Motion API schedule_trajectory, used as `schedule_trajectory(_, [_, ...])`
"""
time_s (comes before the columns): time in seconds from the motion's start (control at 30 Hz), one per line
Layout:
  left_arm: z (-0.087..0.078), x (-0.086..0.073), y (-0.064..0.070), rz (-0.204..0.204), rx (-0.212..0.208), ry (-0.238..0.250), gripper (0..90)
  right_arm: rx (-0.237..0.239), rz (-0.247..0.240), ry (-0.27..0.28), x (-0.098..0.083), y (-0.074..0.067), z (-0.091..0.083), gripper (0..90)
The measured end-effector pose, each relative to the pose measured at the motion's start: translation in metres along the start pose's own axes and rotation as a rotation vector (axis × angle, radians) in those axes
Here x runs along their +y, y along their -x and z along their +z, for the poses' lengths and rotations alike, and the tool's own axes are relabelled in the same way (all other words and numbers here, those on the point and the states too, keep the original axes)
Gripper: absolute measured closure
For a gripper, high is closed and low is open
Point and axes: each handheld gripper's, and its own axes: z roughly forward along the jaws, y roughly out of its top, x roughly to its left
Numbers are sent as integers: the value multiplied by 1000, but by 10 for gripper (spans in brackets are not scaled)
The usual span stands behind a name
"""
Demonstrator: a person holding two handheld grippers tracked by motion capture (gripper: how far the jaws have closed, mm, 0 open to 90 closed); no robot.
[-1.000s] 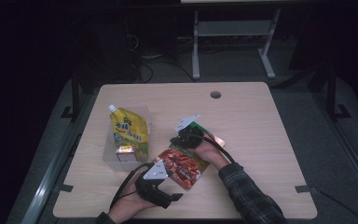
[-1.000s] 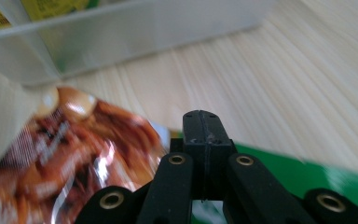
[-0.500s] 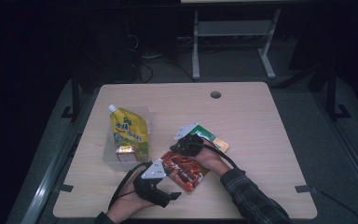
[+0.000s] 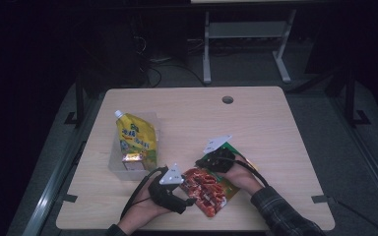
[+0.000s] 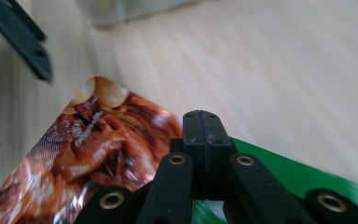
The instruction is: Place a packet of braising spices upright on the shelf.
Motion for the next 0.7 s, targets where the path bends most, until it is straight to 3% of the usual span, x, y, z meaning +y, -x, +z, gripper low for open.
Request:
schedule_trajectory(0.03, [3,3,-1,-15,5,2,168,-2,26,21,-2,2,-8,898])
schedule_trajectory(0.2, [21,16,-8,-27,18,-25,150,-62,67,38,-20,11,-47,898])
schedule_trajectory(0.37, [39,26,-17,-25,35,-70,130,-76,95,21,-44,8,-78,900])
schedule_trajectory(0.6, [59,33,-30,-43,54,-115,126,-81,110,-58,-79,-1,-97,900])
schedule_trajectory(0.7, [64,33,-35,-61,61,-109,126,-86,131,-79,-89,-3,-102,900])
